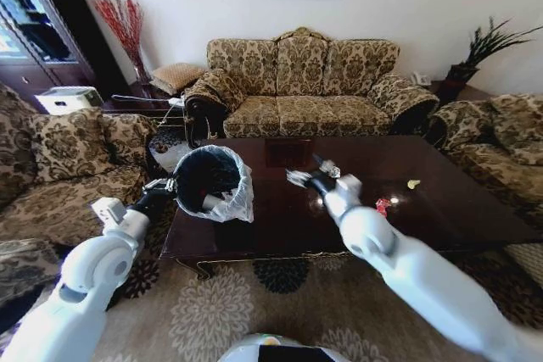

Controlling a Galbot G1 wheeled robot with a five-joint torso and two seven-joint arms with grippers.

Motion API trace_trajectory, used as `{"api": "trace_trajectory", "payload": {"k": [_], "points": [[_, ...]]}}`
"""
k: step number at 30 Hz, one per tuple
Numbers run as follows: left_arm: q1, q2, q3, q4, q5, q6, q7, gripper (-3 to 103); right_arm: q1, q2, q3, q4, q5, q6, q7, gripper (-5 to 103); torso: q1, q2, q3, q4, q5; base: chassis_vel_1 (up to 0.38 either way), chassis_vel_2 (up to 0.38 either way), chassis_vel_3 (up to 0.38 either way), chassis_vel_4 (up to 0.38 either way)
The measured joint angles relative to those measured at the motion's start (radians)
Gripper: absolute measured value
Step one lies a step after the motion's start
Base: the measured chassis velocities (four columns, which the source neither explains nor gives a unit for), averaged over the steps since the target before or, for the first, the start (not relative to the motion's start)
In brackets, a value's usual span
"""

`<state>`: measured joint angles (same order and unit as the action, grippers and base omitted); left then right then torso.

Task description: Move to the front of the table and place the trash on the table into the trash bin.

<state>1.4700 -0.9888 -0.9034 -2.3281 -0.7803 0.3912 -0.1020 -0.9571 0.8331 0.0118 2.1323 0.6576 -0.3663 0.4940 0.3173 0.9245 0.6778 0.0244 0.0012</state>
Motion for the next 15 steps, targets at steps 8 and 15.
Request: {"api": "trace_trajectory", "payload": {"k": [8, 15], "points": [[-0.021, 0.007, 0.019, -0.020, 0.003, 0.007, -0.006, 3, -0.099, 0.040, 0.116, -0.026, -0.071, -0.004, -0.001, 100, 0.000, 0.000, 0.000, -0.0006, -0.0012, 0.000, 0.000, 0.000, 0.000], [-0.003, -0.019, 0.017, -0.029, 0.035, 0.004, 0.006, 3, -0.090, 0.026, 0.152, -0.040, -0.062, -0.007, -0.015, 100, 0.000, 0.000, 0.000, -0.0002, -0.0013, -0.043, -0.044, 0.040, 0.040]]}}
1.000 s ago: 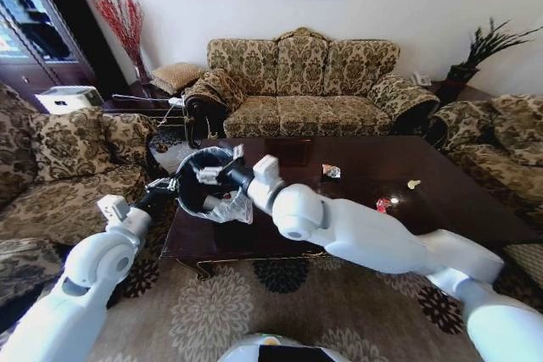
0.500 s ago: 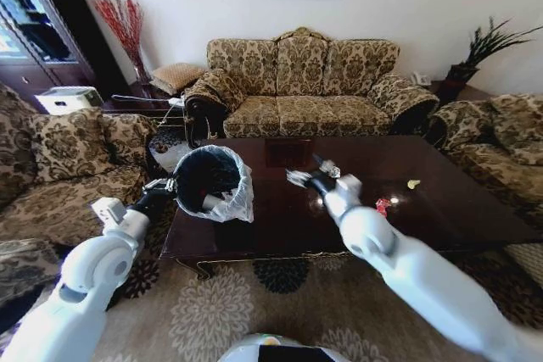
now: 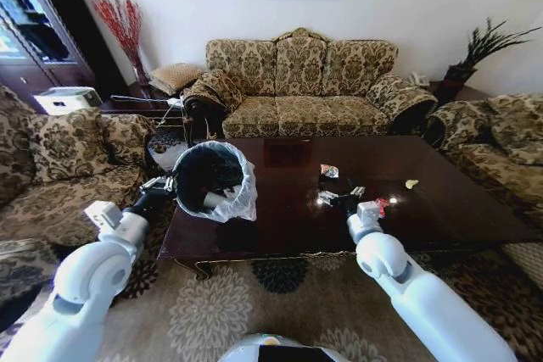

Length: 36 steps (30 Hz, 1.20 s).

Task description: Move to the front of the table and place the trash on the table into the trash bin.

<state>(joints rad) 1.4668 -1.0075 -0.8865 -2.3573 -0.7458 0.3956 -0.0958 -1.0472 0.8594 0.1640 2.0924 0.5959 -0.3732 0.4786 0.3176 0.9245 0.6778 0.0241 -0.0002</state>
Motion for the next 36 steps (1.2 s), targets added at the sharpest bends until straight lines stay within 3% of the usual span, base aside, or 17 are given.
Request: {"api": "trace_trajectory", "payload": {"k": [10, 12, 17, 20, 22, 27, 33, 36], "points": [[0.007, -0.009, -0.002, -0.011, 0.014, -0.001, 0.001, 3, 0.003, -0.002, 0.017, -0.024, 0.005, 0.004, -0.015, 100, 0.000, 0.000, 0.000, -0.0005, 0.0001, -0.207, -0.193, 0.187, 0.194], [0.018, -0.020, -0.003, -0.025, 0.019, -0.001, 0.001, 3, 0.004, -0.001, 0.019, -0.033, 0.005, 0.008, -0.020, 100, 0.000, 0.000, 0.000, -0.0008, 0.0015, -0.300, -0.295, 0.264, 0.289], [0.030, -0.032, -0.005, -0.042, 0.022, -0.001, 0.000, 3, -0.002, 0.008, 0.019, -0.035, -0.002, 0.015, -0.025, 100, 0.000, 0.000, 0.000, -0.0005, -0.0007, -0.336, -0.311, 0.303, 0.310], [0.037, -0.038, -0.008, -0.052, 0.024, -0.001, -0.001, 3, -0.015, 0.014, 0.019, -0.039, -0.017, 0.029, -0.033, 100, 0.000, 0.000, 0.000, 0.0002, 0.0014, -0.314, -0.312, 0.319, 0.352], [0.046, -0.045, -0.011, -0.060, 0.026, -0.001, -0.001, 3, -0.026, 0.019, 0.019, -0.044, -0.030, 0.045, -0.036, 100, 0.000, 0.000, 0.000, -0.0005, -0.0006, -0.350, -0.341, 0.360, 0.330], [0.067, -0.060, -0.012, -0.080, 0.033, 0.000, 0.002, 3, -0.046, 0.031, 0.026, -0.058, -0.043, 0.065, -0.034, 100, 0.000, 0.000, 0.000, -0.0009, 0.0014, -0.257, -0.265, 0.266, 0.269], [0.086, -0.075, -0.012, -0.097, 0.042, -0.001, 0.004, 3, -0.071, 0.035, 0.032, -0.059, -0.065, 0.086, -0.029, 100, 0.000, 0.000, 0.000, -0.0001, 0.0009, -0.073, -0.083, 0.060, 0.020], [0.091, -0.081, -0.012, -0.100, 0.046, -0.001, 0.004, 3, -0.081, 0.035, 0.033, -0.056, -0.070, 0.089, -0.029, 100, 0.000, 0.000, 0.000, 0.0002, -0.0015, -0.003, 0.132, 0.023, -0.088]]}}
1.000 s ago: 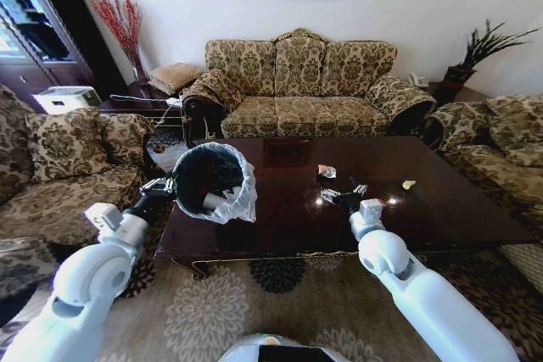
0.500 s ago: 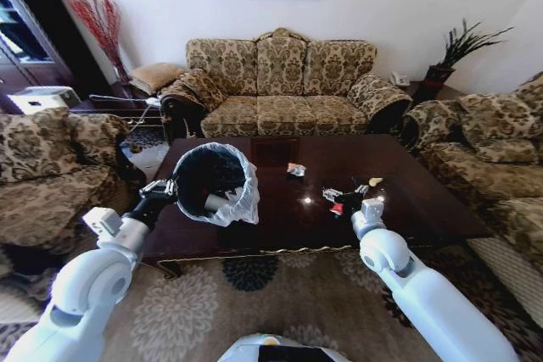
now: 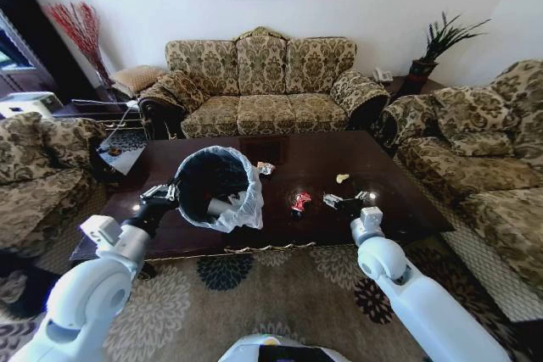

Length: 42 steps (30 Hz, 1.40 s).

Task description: Move to the front of the table and place the trash on the table into the trash bin.

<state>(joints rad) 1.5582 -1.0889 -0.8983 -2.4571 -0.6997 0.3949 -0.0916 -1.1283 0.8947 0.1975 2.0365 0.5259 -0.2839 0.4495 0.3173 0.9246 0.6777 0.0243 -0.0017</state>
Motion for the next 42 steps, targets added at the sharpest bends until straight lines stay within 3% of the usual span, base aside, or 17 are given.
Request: {"api": "trace_trajectory", "payload": {"k": [5, 11, 23, 32, 42], "points": [[0.005, -0.012, 0.006, -0.004, 0.011, 0.000, 0.001, 3, -0.008, 0.002, 0.000, 0.002, -0.003, 0.003, 0.000, 100, 0.000, 0.000, 0.000, 0.0003, 0.0016, -0.050, 0.215, 0.104, -0.160], [0.016, -0.025, 0.008, -0.014, 0.019, -0.002, 0.004, 3, -0.003, 0.000, -0.010, -0.003, -0.004, 0.004, -0.005, 100, 0.000, 0.000, 0.000, -0.0013, 0.0019, -0.232, 0.192, 0.221, -0.231], [0.030, -0.041, 0.006, -0.014, 0.028, -0.009, 0.000, 3, 0.064, 0.019, -0.097, -0.082, -0.018, 0.054, -0.057, 100, 0.002, -0.001, 0.001, -0.0003, 0.0016, -0.190, 0.172, 0.184, -0.165], [0.027, -0.053, 0.024, 0.012, 0.049, -0.014, 0.015, 3, 0.208, 0.020, -0.233, -0.296, 0.082, 0.133, -0.280, 100, -0.001, 0.000, 0.000, -0.0008, 0.0019, 0.031, -0.008, -0.011, 0.039], [0.019, -0.050, 0.024, 0.035, 0.058, -0.019, 0.015, 3, 0.416, 0.094, -0.389, -0.469, 0.103, 0.118, -0.317, 100, 0.001, 0.000, 0.000, 0.0003, 0.0015, 0.036, 0.058, 0.054, 0.040]]}}
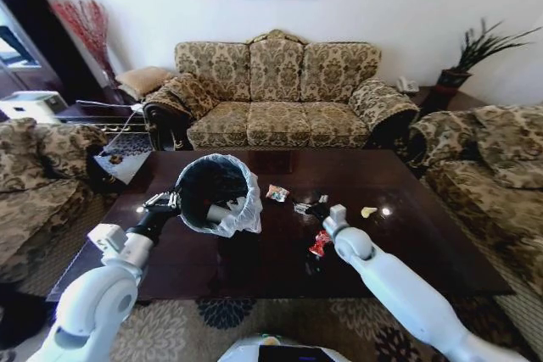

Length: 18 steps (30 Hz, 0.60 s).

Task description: Move to the front of the table and place the trash on the table into the trash bin.

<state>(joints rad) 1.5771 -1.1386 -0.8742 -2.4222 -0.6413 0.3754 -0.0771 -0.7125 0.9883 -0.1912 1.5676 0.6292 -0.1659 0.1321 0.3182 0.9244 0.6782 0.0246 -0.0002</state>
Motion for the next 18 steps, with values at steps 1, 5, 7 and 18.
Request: {"api": "trace_trajectory", "payload": {"k": [1, 5, 7, 18], "points": [[-0.002, 0.006, -0.001, 0.004, 0.001, -0.003, -0.001, 3, 0.026, 0.019, -0.023, -0.040, -0.001, -0.004, -0.001, 100, 0.000, 0.000, 0.000, 0.0002, -0.0001, 0.060, 0.059, 0.072, 0.070], [-0.011, 0.021, -0.001, 0.012, 0.001, -0.013, 0.000, 3, 0.061, 0.065, -0.046, -0.128, -0.012, -0.008, 0.003, 100, -0.001, 0.000, 0.000, -0.0003, 0.0001, 0.030, 0.014, 0.023, 0.035], [-0.013, 0.026, -0.002, 0.014, 0.000, -0.016, 0.001, 3, 0.069, 0.081, -0.049, -0.157, -0.020, -0.009, 0.008, 100, -0.001, 0.000, 0.000, -0.0014, 0.0000, 0.000, 0.000, 0.000, 0.000], [-0.013, 0.020, -0.011, 0.016, -0.001, -0.023, 0.004, 3, 0.111, 0.138, -0.060, -0.282, -0.033, -0.025, 0.006, 100, -0.001, 0.000, 0.000, -0.0007, 0.0000, 0.000, 0.000, 0.000, 0.000]]}}
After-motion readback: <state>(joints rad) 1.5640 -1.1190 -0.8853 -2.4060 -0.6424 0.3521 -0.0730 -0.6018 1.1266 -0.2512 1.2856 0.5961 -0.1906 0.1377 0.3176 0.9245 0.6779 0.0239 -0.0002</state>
